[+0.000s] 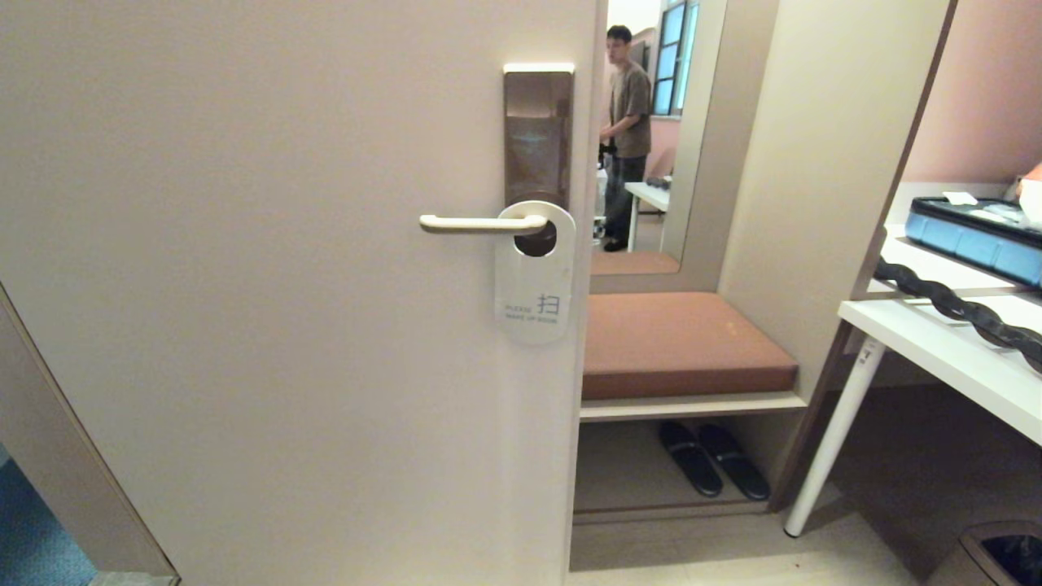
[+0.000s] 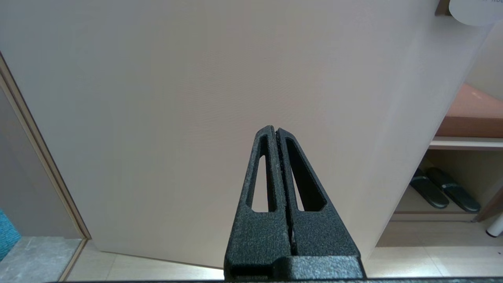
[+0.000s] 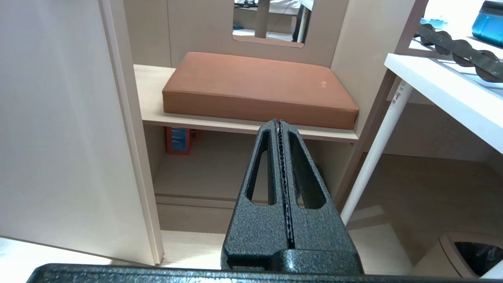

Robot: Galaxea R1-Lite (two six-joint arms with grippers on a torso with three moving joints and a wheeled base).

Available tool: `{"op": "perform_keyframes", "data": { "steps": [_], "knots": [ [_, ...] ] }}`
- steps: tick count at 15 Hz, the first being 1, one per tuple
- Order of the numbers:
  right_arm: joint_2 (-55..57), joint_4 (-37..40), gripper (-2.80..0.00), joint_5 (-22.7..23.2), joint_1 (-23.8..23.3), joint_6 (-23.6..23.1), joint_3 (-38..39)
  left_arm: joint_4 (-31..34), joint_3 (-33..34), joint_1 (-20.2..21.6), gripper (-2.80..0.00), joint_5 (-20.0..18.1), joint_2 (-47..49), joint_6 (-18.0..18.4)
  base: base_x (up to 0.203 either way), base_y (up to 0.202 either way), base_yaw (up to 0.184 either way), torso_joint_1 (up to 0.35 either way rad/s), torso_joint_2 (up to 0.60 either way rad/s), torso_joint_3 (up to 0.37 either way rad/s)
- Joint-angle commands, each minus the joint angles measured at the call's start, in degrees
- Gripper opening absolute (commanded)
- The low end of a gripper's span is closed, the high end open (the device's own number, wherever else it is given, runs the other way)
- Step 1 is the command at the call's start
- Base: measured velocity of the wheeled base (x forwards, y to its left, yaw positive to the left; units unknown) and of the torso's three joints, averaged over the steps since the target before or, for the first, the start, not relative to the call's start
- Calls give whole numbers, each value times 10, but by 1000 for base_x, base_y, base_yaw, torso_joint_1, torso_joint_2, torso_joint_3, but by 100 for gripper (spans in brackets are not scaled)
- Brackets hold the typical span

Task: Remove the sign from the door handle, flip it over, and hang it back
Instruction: Take down the sign

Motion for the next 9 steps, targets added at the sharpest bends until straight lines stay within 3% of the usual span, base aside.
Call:
{"op": "perform_keyframes", "data": {
  "steps": [1, 9],
  "knots": [
    [0, 0, -280, 0, 0, 0, 0, 0, 0, 0, -280, 0, 1, -1, 0, 0, 0, 0, 0, 0],
    [0, 0, -280, 0, 0, 0, 0, -1, 0, 0, -280, 0, 1, -1, 0, 0, 0, 0, 0, 0]
  ]
}}
